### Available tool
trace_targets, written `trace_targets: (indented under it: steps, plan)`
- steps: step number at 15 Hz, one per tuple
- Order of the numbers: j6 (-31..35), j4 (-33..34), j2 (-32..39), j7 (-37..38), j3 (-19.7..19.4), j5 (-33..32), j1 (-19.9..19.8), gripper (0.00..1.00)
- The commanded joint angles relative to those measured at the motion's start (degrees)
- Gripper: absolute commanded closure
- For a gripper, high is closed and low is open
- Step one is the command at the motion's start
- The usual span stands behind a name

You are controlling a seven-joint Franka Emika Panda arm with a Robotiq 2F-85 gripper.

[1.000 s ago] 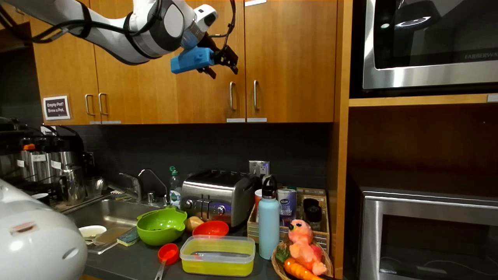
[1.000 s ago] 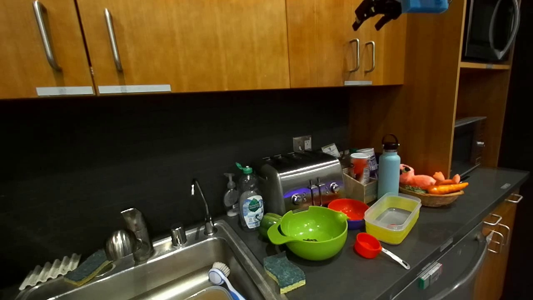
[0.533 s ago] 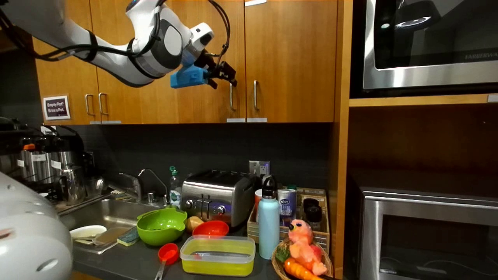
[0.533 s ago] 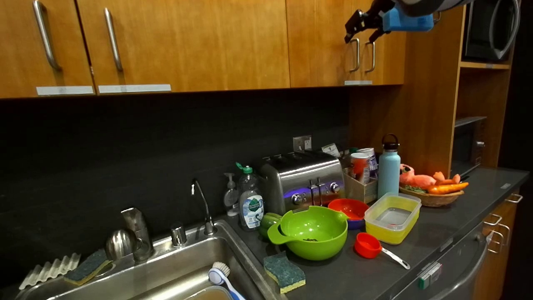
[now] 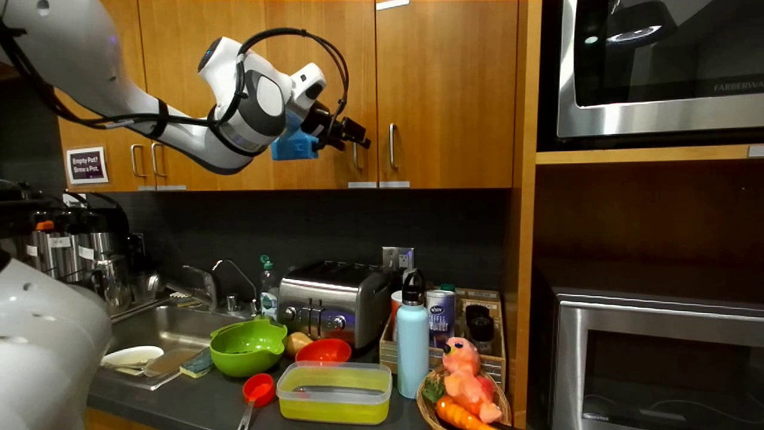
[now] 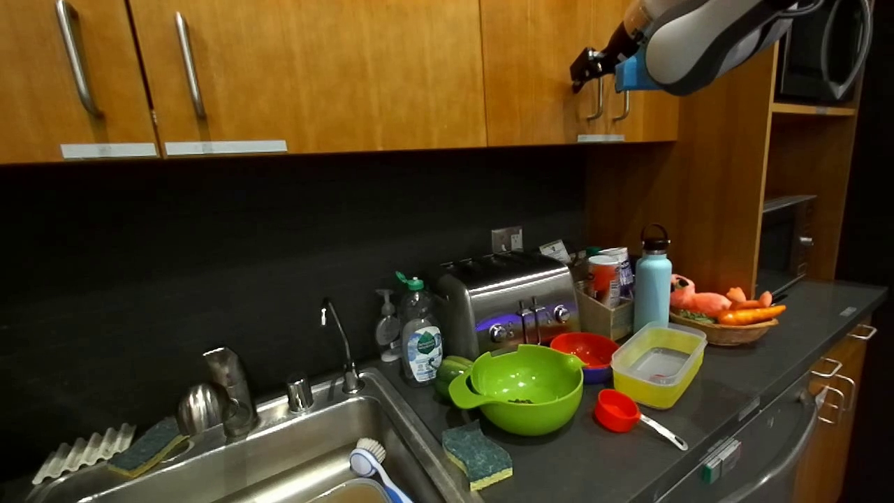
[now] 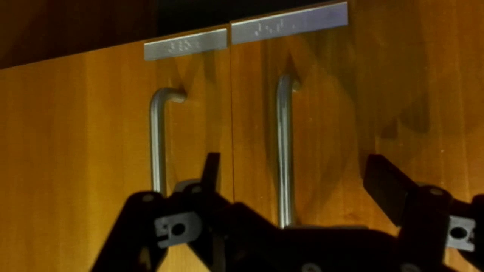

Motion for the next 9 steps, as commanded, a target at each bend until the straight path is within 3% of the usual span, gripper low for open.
trace_targets:
  steps: [1,5,9]
  plan:
    - [1.6,-1.0,-3.9,2.3,5.1,1.7,-5.6,0.35]
    - [0.8,-1.6,-7.5,1.9,7.0,4.7,-6.6,0.67]
    - [-0.1,-3.8,-11.4,1.7,6.2,7.4,-6.2,0.97]
